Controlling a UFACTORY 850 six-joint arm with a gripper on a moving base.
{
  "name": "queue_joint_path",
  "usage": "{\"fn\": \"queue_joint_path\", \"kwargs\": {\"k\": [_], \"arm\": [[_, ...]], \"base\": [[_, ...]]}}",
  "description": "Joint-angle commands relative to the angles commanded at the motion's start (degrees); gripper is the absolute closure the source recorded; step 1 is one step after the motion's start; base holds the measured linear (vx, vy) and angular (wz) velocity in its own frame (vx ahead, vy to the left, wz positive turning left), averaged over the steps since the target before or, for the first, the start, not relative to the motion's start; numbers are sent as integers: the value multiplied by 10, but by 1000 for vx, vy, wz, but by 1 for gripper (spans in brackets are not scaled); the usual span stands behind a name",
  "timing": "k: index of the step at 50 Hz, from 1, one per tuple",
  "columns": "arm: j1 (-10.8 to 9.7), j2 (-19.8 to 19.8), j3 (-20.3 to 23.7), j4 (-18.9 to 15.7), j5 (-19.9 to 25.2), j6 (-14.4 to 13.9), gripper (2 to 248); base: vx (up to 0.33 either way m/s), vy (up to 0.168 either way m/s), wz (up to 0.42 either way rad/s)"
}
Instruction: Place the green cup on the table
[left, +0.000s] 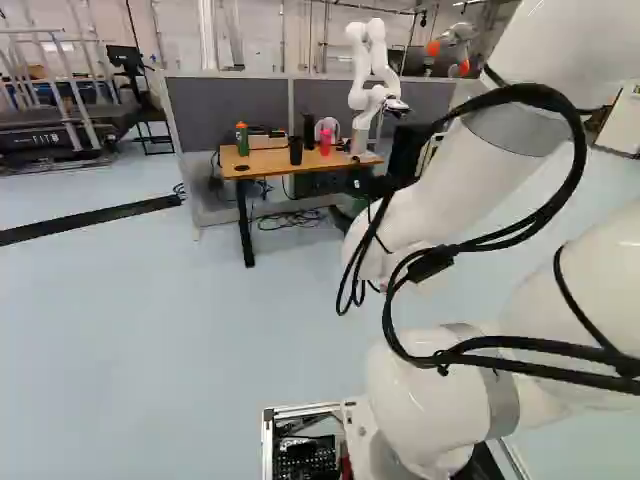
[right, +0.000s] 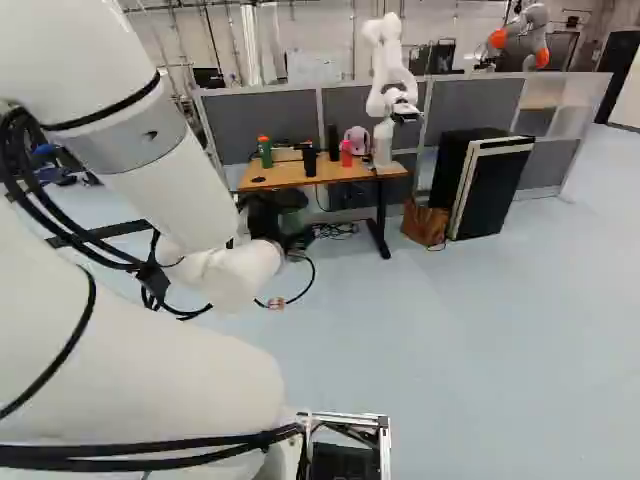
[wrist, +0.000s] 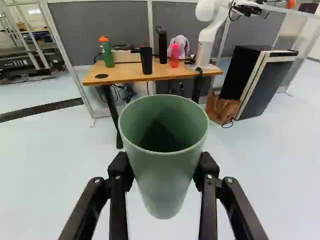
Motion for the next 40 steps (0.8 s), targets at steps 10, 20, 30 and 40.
{"fn": "queue_joint_path", "kwargs": {"k": [10, 20, 30, 40], "arm": [[0, 0, 0, 0, 0, 0, 124], [0, 0, 0, 0, 0, 0, 124], [0, 0, 0, 0, 0, 0, 124], [0, 0, 0, 0, 0, 0, 124]], "base": [[173, -3, -11], [324, -1, -32], [367, 1, -30], [379, 7, -23]]}}
